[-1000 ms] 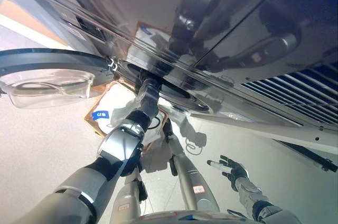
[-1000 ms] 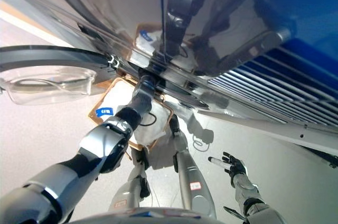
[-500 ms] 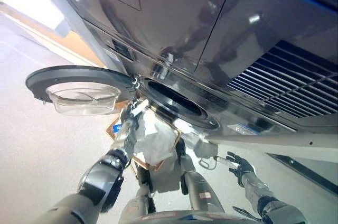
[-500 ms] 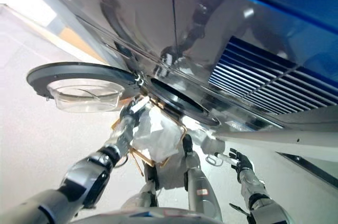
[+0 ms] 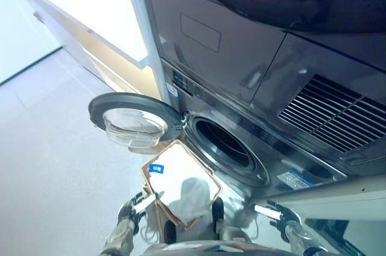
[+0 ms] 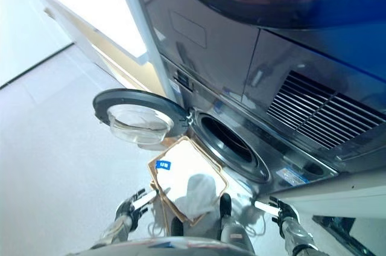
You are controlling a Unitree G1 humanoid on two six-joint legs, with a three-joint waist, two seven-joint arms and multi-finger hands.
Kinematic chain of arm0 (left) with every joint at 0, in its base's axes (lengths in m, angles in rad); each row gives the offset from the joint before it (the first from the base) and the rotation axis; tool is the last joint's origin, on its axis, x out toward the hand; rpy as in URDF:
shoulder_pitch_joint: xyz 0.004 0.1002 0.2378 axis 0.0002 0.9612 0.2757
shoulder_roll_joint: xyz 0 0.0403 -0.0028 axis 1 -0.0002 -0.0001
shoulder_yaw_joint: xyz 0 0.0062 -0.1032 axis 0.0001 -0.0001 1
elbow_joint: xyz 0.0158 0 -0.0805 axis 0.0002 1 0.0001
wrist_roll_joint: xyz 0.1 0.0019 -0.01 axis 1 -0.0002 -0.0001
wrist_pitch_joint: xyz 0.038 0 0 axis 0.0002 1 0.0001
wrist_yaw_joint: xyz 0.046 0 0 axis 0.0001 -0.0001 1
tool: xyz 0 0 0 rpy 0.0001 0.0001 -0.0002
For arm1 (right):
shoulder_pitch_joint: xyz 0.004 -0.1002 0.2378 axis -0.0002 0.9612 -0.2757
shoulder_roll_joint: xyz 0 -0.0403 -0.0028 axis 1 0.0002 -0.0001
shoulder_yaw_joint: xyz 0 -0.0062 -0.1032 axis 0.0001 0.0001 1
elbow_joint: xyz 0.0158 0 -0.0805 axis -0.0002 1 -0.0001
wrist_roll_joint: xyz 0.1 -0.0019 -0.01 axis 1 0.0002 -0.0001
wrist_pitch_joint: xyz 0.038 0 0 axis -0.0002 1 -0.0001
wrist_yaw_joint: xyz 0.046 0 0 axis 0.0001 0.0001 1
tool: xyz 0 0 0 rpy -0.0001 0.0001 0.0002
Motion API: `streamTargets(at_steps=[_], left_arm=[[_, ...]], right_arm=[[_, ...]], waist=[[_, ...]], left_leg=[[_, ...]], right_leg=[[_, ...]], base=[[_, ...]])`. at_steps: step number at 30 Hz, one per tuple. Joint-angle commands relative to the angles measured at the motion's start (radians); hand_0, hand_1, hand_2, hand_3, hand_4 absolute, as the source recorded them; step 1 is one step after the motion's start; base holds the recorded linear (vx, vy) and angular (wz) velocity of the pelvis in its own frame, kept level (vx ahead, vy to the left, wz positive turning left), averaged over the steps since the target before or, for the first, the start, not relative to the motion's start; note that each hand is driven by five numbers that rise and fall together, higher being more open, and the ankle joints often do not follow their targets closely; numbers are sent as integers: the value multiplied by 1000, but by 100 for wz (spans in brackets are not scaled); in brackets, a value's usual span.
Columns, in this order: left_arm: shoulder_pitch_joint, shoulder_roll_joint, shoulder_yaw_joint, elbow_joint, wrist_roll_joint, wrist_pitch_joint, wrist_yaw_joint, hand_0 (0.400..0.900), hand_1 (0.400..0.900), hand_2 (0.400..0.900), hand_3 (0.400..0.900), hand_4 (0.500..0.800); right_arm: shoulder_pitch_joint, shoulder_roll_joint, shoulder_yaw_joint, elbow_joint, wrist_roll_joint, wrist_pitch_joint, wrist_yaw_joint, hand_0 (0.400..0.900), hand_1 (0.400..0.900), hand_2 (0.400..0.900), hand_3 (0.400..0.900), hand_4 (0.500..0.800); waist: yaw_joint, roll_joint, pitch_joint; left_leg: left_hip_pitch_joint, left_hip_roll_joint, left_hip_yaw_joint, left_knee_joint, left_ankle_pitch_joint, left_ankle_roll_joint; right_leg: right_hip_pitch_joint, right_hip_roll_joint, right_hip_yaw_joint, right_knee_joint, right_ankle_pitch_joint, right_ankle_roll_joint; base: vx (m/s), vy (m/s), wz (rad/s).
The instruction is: Put the clothes in the basket into the washing machine.
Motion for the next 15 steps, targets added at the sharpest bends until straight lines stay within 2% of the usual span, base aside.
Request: streamTargets(at_steps=[1,3,4,6,7,11,15], left_arm=[[-26,30,29,16,135,-29,1,900,900,900,900,800],[-2,40,15,-3,211,-44,36,900,900,900,900,800],[9,41,16,-14,224,-44,36,900,900,900,900,800],[34,51,-11,-47,276,-76,46,900,900,900,900,800],[41,55,-20,-36,306,-82,52,900,900,900,900,800],[49,57,-7,29,307,-41,17,900,900,900,900,800],[50,57,-27,47,369,-18,5,900,900,900,900,800]], right_arm=[[23,6,-23,13,-47,-22,17,900,900,900,900,800],[48,24,-18,5,-59,-24,11,900,900,900,900,800],[62,30,-18,3,-61,-25,13,900,900,900,900,800],[92,43,-14,-11,-65,-32,11,900,900,900,900,800],[101,49,-13,-12,-68,-37,14,900,900,900,900,800],[109,56,4,-6,-101,-34,20,900,900,900,900,800],[114,69,31,0,-153,-18,22,900,900,900,900,800]], waist=[[16,-26,-27],[25,-30,-38],[28,-32,-43],[35,-37,-50],[36,-40,-54],[41,-40,-65],[43,-41,-71]], left_leg=[[-33,-22,-26,0,20,-16],[-18,-27,-39,0,16,-13],[-11,-30,-44,0,14,-11],[3,-34,-54,0,9,-7],[11,-36,-56,0,5,-6],[34,-41,-60,0,-2,0],[58,-43,-59,0,-12,6]], right_leg=[[123,14,-46,11,-97,64],[143,13,-58,16,-106,65],[153,12,-63,18,-110,65],[171,7,-75,23,-117,67],[180,6,-78,24,-121,67],[202,2,-82,35,-131,69],[225,0,-80,40,-137,69]], base=[[5,60,24],[9,47,28],[2,49,30],[5,47,25],[15,49,17],[10,47,5],[8,30,2]])
